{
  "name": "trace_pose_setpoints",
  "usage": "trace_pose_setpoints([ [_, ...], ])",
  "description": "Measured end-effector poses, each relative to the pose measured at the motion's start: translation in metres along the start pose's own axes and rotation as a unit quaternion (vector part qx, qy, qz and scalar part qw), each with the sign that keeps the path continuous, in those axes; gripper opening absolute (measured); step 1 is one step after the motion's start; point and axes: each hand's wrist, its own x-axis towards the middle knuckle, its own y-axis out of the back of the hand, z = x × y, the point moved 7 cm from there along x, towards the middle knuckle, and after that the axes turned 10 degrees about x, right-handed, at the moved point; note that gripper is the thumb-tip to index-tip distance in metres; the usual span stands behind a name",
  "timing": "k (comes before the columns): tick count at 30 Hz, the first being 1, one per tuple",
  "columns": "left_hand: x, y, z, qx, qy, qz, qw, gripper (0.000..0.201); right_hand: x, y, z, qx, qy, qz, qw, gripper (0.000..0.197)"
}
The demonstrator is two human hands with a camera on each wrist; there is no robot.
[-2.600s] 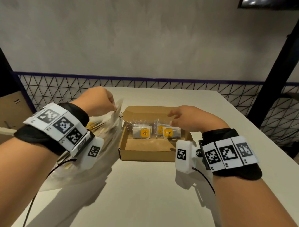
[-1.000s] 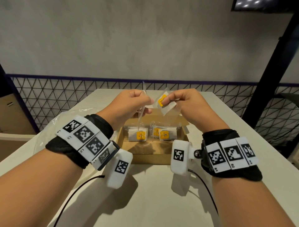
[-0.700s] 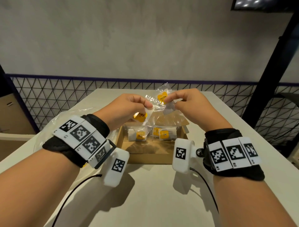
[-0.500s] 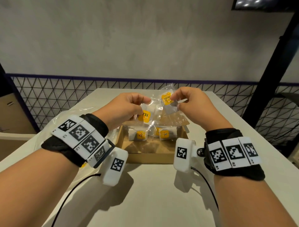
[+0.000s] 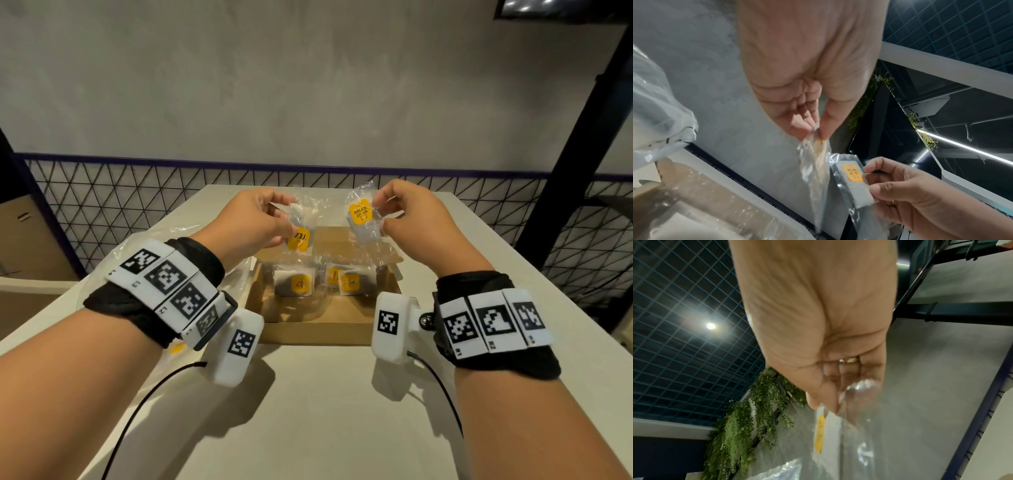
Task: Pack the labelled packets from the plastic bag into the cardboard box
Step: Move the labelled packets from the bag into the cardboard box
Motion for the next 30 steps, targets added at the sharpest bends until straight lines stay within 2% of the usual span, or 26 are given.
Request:
trace_pose_setpoints([
  [3,-0.001,0.001,0.002,-0.038,0.002,0.006,0.999,0.055,-0.001,-0.003,-0.002,-0.021,-0.009,-0.022,0.999,0.027],
  [5,-0.002,0.001,0.005,-0.059,-0.004,0.007,0.998,0.055,-0.002,-0.006,-0.002,-0.025,-0.019,-0.037,0.999,0.026],
  [8,-0.003,-0.003,0.010,-0.096,-0.004,0.000,0.995,0.039,-0.006,-0.014,-0.006,-0.006,-0.026,-0.065,0.998,0.010],
  [11,-0.003,-0.009,0.012,-0.124,0.000,-0.028,0.992,0.023,-0.010,-0.026,-0.010,0.021,-0.022,-0.098,0.995,0.016],
  [13,-0.004,-0.013,0.012,-0.095,-0.004,-0.043,0.995,0.016,-0.009,-0.028,-0.014,0.023,-0.010,-0.091,0.996,0.013],
  [16,-0.004,-0.013,0.012,0.011,-0.016,-0.036,0.999,0.016,-0.007,-0.026,-0.015,0.009,-0.006,-0.087,0.996,0.010],
  [19,-0.005,-0.010,0.017,0.112,-0.052,-0.009,0.992,0.018,-0.009,-0.030,-0.011,-0.033,-0.016,-0.123,0.992,0.012],
  [23,-0.005,-0.014,0.023,0.166,-0.080,-0.014,0.983,0.016,-0.013,-0.040,-0.011,-0.088,-0.017,-0.167,0.982,0.009],
  [26,-0.002,-0.015,0.022,0.202,-0.083,-0.014,0.976,0.014,-0.010,-0.038,-0.011,-0.107,-0.003,-0.158,0.982,0.021],
  [30,0.002,-0.012,0.006,0.243,-0.051,-0.028,0.968,0.020,-0.007,-0.028,-0.008,-0.122,0.004,-0.121,0.985,0.027],
])
